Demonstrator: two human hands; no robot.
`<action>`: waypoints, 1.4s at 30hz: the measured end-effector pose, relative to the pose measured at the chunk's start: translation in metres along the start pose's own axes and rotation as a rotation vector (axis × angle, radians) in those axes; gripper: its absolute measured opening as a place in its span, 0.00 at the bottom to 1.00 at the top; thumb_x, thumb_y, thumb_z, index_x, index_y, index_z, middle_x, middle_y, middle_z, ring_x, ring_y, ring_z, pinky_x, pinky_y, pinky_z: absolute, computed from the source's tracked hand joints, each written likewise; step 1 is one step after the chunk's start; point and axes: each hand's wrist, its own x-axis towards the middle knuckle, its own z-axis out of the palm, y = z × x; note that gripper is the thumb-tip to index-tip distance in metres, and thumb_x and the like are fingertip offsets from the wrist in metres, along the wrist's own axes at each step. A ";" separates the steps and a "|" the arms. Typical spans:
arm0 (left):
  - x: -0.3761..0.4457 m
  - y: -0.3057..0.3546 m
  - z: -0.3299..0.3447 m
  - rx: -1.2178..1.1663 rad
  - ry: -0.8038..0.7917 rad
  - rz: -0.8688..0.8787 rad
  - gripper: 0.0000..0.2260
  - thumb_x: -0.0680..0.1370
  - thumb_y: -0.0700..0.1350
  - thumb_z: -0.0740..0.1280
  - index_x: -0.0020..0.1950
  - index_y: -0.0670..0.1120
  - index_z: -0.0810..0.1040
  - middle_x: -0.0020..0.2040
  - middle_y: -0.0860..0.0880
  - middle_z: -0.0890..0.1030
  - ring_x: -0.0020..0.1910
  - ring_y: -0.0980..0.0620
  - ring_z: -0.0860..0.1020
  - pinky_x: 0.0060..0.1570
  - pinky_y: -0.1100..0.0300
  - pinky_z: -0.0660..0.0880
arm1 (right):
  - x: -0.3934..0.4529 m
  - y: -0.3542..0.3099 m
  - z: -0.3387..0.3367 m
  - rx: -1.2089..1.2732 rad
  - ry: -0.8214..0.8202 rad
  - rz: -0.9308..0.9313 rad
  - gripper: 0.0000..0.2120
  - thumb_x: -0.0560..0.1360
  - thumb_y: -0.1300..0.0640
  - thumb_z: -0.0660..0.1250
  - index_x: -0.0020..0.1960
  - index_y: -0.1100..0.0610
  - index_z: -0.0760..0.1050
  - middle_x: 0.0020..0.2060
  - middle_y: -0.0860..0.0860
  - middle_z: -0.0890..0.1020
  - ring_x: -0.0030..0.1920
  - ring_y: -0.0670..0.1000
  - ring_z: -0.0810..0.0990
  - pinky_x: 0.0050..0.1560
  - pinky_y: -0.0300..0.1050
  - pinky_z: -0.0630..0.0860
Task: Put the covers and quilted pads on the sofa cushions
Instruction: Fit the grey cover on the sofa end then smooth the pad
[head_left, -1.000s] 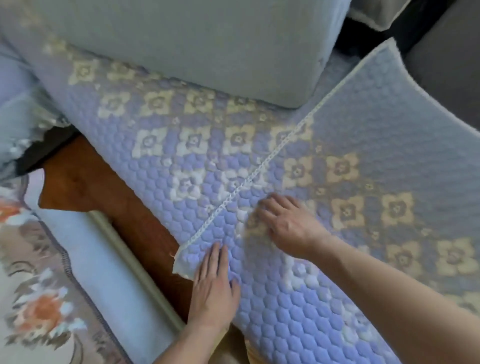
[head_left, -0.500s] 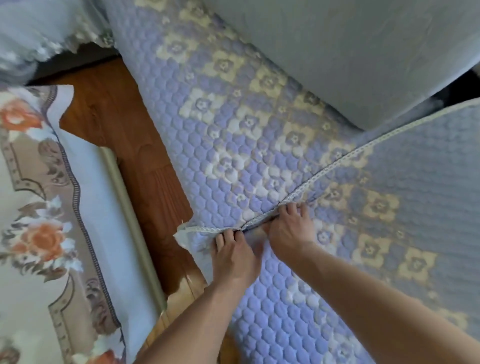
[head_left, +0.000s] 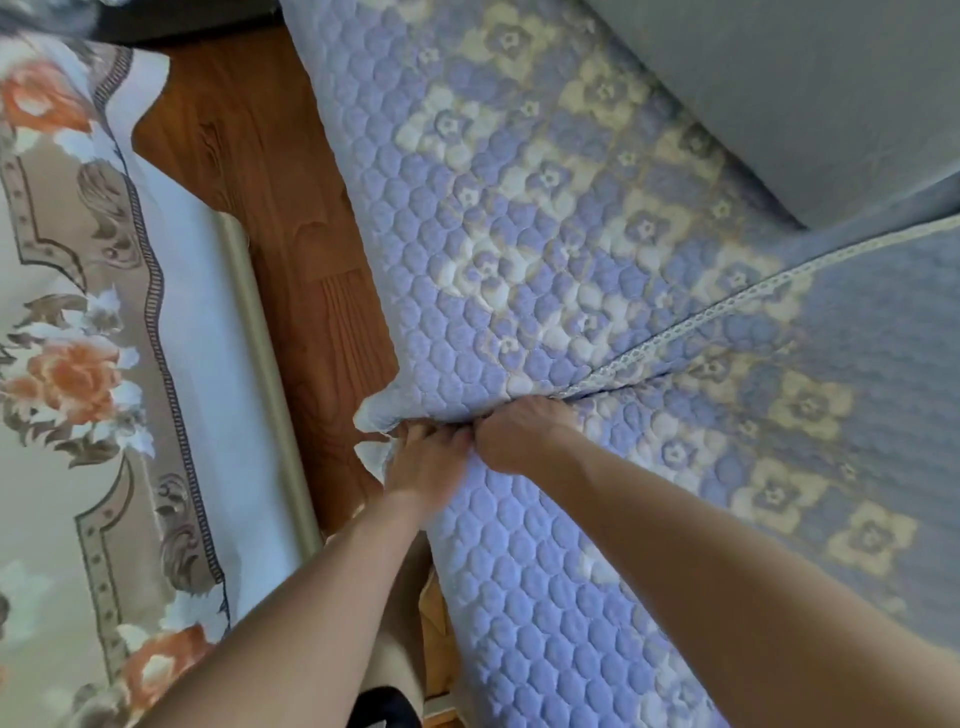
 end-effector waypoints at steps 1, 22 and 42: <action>0.010 0.009 -0.009 -0.098 -0.035 -0.091 0.18 0.84 0.48 0.53 0.74 0.48 0.69 0.74 0.47 0.71 0.73 0.40 0.66 0.72 0.47 0.63 | -0.007 0.001 0.002 -0.037 -0.002 -0.023 0.19 0.79 0.50 0.52 0.65 0.44 0.76 0.65 0.47 0.77 0.65 0.57 0.73 0.64 0.56 0.67; 0.036 0.188 0.030 0.338 -0.140 0.382 0.30 0.75 0.69 0.51 0.75 0.57 0.62 0.74 0.48 0.71 0.70 0.43 0.71 0.63 0.46 0.70 | -0.036 0.216 0.031 -0.070 0.396 0.207 0.20 0.81 0.46 0.50 0.66 0.49 0.74 0.67 0.49 0.77 0.71 0.59 0.68 0.75 0.64 0.55; 0.050 0.289 0.045 0.397 -0.290 0.321 0.27 0.83 0.64 0.49 0.81 0.59 0.49 0.81 0.47 0.59 0.76 0.41 0.65 0.69 0.48 0.67 | -0.016 0.299 0.001 0.003 0.321 0.297 0.20 0.81 0.50 0.56 0.68 0.55 0.76 0.67 0.56 0.77 0.69 0.63 0.72 0.73 0.67 0.56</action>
